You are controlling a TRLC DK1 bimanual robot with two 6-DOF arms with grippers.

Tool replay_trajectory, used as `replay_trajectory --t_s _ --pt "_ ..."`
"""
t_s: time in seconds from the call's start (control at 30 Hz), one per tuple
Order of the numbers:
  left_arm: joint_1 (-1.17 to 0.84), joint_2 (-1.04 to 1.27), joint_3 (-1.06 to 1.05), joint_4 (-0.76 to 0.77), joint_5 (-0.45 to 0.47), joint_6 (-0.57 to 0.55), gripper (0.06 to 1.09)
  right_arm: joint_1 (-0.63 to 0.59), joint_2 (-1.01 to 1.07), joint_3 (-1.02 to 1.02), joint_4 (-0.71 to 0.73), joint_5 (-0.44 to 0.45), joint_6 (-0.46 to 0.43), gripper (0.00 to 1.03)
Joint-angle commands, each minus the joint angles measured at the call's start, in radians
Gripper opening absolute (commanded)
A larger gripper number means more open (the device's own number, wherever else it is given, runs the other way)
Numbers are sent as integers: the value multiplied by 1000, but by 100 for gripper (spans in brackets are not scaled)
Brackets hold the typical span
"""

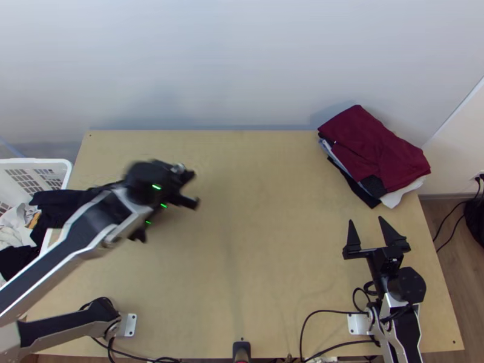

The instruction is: Fold the t-shirt

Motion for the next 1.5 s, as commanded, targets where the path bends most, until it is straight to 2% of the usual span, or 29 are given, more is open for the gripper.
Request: replay_trajectory --t_s 0.0,0.17,0.33,0.83,0.87,0.9,0.93,1.0,1.17,1.3,1.37,1.47 --pt "-93 88 -10 81 -10 -65 9 -1 -4 -5 -18 2 -8 99" --pt "-213 286 67 178 -29 -70 9 -1 -4 -5 -18 2 -8 99" --pt "-291 480 256 216 -27 -77 9 -1 -4 -5 -18 2 -8 99" --pt "-420 1058 1018 138 8 -93 10 -1 -4 -5 -18 2 -8 99" --pt "-426 1069 1018 178 8 -93 18 -1 -4 -5 -18 2 -8 99" --pt "-431 1073 1018 202 10 -93 35 -1 -4 -5 -18 2 -8 99" --pt "-437 1073 1018 221 26 -93 56 -1 -4 -5 -18 2 -8 99" --pt "-443 1069 1018 253 42 -93 107 -1 -4 -5 -18 2 -8 99" --pt "-423 1003 1012 245 59 -215 105 -1 -4 -5 -18 2 -8 99" --pt "-383 920 1004 210 66 -217 105 -1 -4 -5 -18 2 -8 99" --pt "-348 878 997 165 117 -215 105 -1 -4 -5 -18 2 -8 99" --pt "-289 829 994 66 138 -191 105 -1 -4 -5 -18 2 -8 99"
